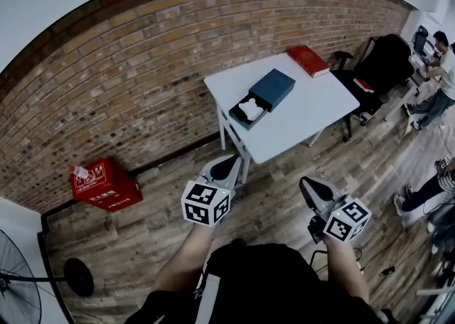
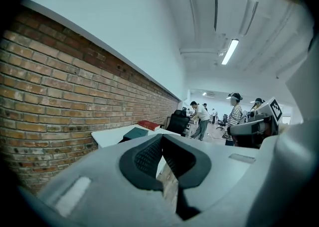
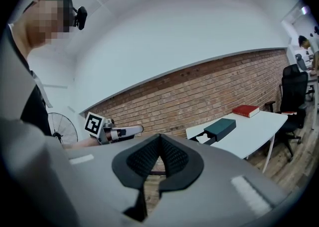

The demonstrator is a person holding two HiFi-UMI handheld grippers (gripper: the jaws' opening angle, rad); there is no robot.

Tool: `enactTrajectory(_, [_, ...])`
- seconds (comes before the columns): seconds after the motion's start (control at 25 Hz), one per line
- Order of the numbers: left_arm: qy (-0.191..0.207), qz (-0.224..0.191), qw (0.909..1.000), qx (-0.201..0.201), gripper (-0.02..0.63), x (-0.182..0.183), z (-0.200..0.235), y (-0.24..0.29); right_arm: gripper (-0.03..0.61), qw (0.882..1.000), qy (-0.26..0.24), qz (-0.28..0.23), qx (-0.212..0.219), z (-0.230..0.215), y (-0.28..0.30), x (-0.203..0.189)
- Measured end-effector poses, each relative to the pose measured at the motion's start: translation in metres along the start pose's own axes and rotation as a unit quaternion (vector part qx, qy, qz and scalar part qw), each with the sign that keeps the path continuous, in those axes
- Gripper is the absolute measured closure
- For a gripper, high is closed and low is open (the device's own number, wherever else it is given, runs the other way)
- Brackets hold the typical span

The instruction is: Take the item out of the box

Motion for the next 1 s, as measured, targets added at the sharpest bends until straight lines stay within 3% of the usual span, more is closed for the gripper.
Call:
enactTrajectory(0.48, [-0.007, 0.025, 0.9996, -0.007, 0.608, 0.009, 0.036, 0.052, 0.578, 0.999, 0.035, 0.018, -0.002, -0.052, 0.039, 0.004])
enactTrajectory(0.72, [-0.016, 0.039, 0.999, 0.015, 0.609, 0.029, 0.061, 0.1, 0.578, 0.998, 0.043, 0.029, 0.024, -0.11, 0.081, 0.027])
enactTrajectory(1.0, [-0.029, 0.06, 0.9971, 0.036, 0.607, 0.067, 0.088, 0.18, 0.578, 0.996, 0.039, 0.046, 0.064, -0.201, 0.137, 0.08])
Point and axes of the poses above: the fingertips, and each gripper's own axes: y forward along the fingers, z to its left, x out of its top, the point moved 10 cm from there along -y, backward along the fingers, and after that the axes turned 15 degrees about z, right-handed, at the moved point
